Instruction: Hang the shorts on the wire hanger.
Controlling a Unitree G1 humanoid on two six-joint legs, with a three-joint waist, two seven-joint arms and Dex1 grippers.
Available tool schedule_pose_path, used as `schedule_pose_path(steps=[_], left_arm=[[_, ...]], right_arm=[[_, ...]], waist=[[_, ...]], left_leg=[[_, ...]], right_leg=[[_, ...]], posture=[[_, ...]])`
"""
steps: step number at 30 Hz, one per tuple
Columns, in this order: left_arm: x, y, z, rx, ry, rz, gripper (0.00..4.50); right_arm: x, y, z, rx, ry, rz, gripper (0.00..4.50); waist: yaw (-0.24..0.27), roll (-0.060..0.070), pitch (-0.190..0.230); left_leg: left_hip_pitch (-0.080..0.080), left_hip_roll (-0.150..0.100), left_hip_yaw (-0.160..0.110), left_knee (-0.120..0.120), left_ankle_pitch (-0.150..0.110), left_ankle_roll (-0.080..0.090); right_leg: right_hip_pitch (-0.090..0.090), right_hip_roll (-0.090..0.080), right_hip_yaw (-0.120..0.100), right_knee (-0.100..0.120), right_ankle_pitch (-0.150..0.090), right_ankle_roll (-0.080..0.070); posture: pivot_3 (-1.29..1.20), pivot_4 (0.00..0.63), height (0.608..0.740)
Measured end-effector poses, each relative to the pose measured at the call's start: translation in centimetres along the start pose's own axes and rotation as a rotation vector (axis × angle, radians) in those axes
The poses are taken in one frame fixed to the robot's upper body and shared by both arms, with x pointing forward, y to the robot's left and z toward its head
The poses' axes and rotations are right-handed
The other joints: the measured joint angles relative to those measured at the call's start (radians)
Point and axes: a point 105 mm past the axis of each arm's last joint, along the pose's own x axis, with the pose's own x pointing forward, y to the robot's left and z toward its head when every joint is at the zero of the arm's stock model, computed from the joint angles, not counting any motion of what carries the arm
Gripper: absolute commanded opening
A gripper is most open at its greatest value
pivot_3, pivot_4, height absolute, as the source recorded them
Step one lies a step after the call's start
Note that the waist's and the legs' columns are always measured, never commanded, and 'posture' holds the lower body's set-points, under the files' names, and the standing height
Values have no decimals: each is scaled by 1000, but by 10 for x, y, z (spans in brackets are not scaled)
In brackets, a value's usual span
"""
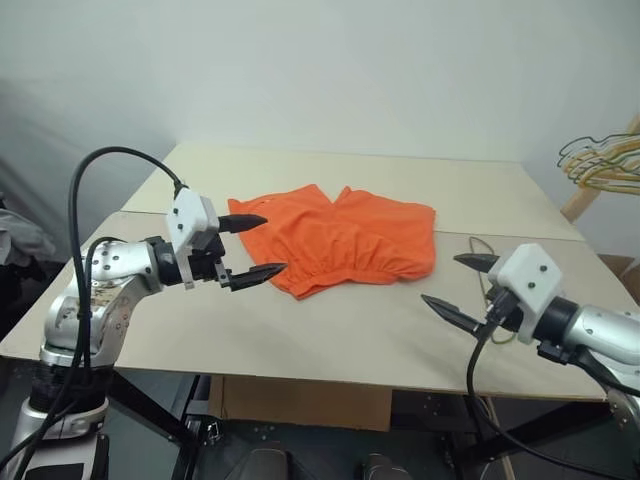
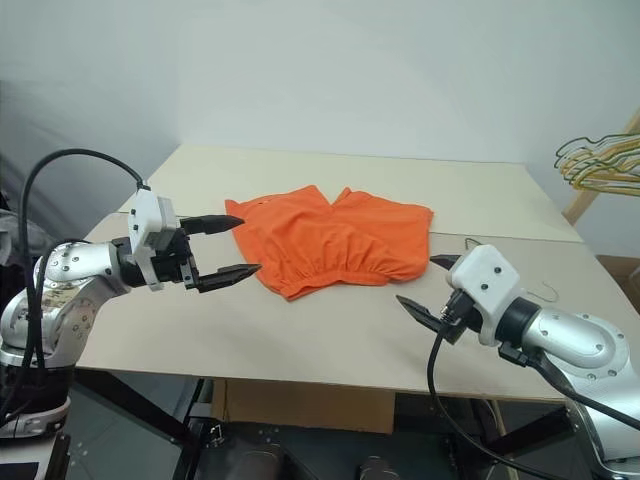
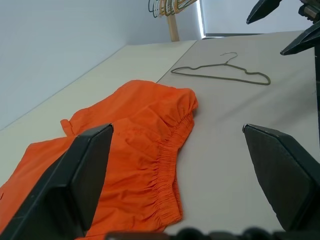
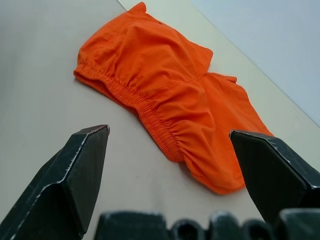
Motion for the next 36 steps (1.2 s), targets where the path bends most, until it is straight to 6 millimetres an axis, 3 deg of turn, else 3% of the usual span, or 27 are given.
schedule_pose_path(steps=[11, 14, 23, 28, 32, 36], left_arm=[[-2, -1, 1, 24, 8, -22, 4500], [-3, -3, 1, 28, 21, -37, 4500], [5, -14, 0, 10, 9, -138, 4500], [12, -17, 6, 1, -22, -225, 4500], [8, -11, 8, -2, -24, -261, 4500], [-2, -4, 6, -11, 5, -284, 4500]], right_arm=[[7, 6, 0, 2, -6, 21, 4459], [18, 9, 4, -29, -10, 44, 4459], [80, 34, 0, -271, 96, 225, 4459], [146, 65, -2, -369, 116, 329, 4459], [185, 78, 0, -340, 123, 354, 4459], [210, 87, 7, -323, 101, 364, 4459]], waist=[[-3, 0, 0], [-7, 0, 0], [-23, 0, 0], [-59, 0, 0], [-76, 0, 0], [-86, 0, 0]], left_leg=[[0, 0, 0, 0, 0, 0], [0, 0, 1, 0, 0, 0], [-1, 1, 3, 0, 0, 0], [0, 1, 4, 0, 0, 0], [-1, 1, 3, -1, 0, 0], [-1, 1, 2, -2, 0, 0]], right_leg=[[0, 0, 0, 0, 0, 0], [-1, 0, 0, 0, 0, 0], [-2, 0, 1, 0, 0, -1], [-2, 1, 1, 2, 0, -2], [-3, 1, 1, 3, 7, -1], [-3, 1, 1, 2, 7, -2]], posture=[[246, 0, 740], [218, 0, 740], [140, 0, 740], [128, 0, 740], [136, 0, 740], [159, 0, 740]])
